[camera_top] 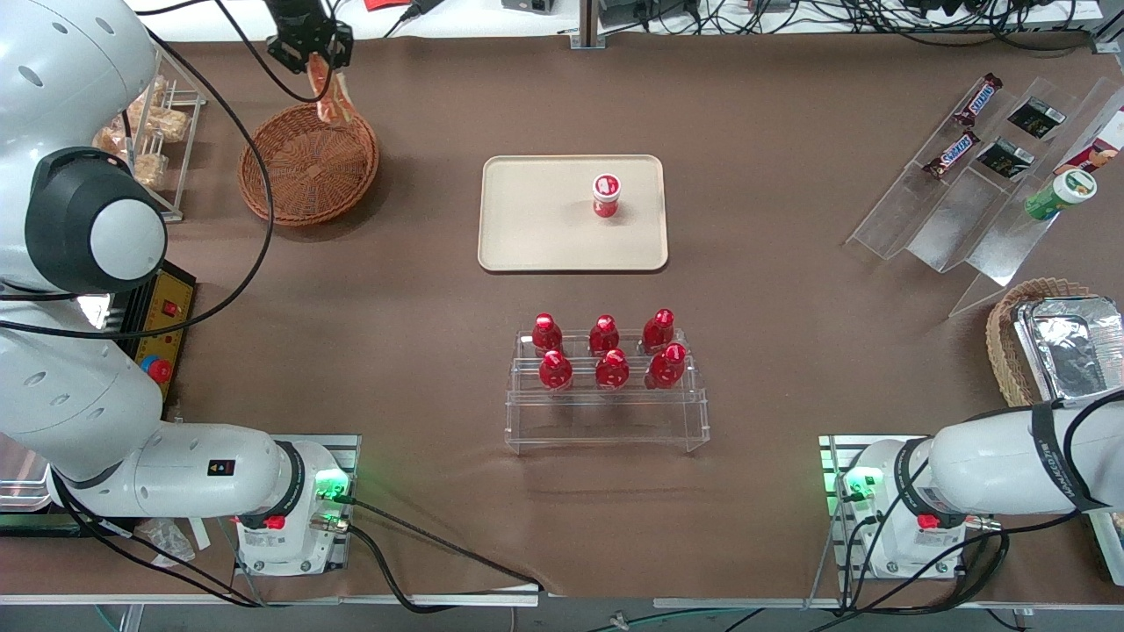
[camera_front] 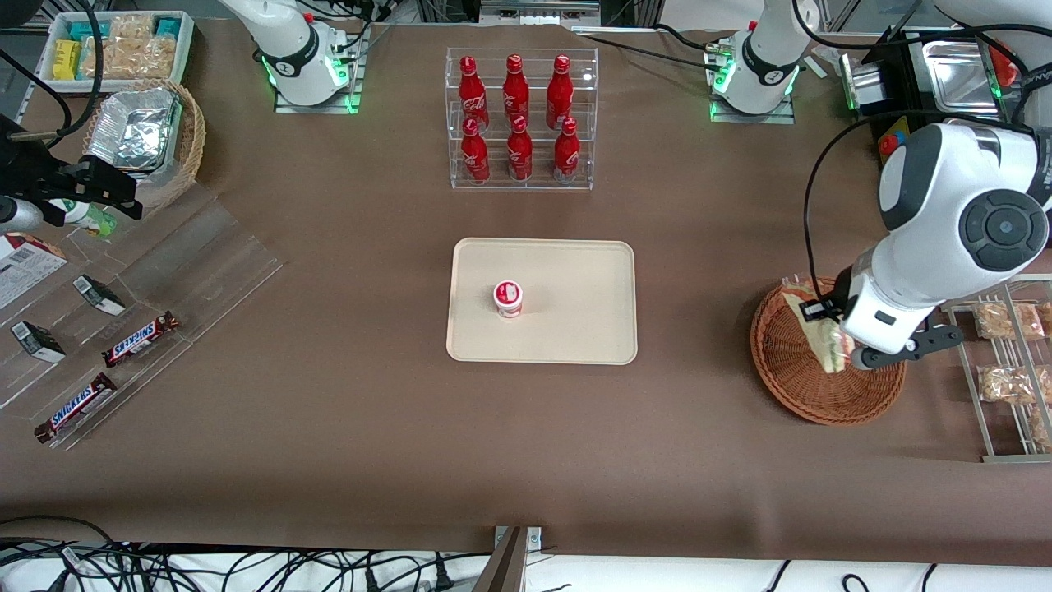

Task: Place sandwich from basket to tray
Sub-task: 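Lift the sandwich out of the basket and carry it toward the cream tray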

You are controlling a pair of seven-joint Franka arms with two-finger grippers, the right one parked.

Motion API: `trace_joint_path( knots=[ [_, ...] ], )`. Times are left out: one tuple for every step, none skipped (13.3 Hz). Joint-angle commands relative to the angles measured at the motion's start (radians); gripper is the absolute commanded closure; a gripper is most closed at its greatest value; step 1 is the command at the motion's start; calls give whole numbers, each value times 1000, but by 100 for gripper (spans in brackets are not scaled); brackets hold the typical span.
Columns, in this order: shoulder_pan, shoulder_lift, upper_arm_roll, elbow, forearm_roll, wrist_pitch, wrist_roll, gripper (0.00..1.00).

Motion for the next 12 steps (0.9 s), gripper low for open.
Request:
trace_joint_path(
  knots=[
    [8, -28, -68, 30, -88, -35, 119, 99],
    [8, -31, -102, 32, -107, -40, 116, 99],
    [8, -31, -141, 33, -108, -62, 110, 99],
    [8, -31, -180, 36, -108, -81, 108, 98],
    [6, -31, -214, 35, -101, -93, 108, 98],
    [2, -31, -235, 33, -96, -96, 108, 98],
    [-3, -32, -257, 29, -96, -96, 107, 98],
    [-3, -32, -278, 24, -95, -96, 99, 98],
    [-3, -34, -304, 19, -90, -95, 76, 98],
    [-4, -32, -323, 9, -79, -84, 43, 98],
    [-6, -31, -338, 0, -73, -61, 15, 98],
    [-6, -32, -349, -29, -73, -28, -8, 98]
  ],
)
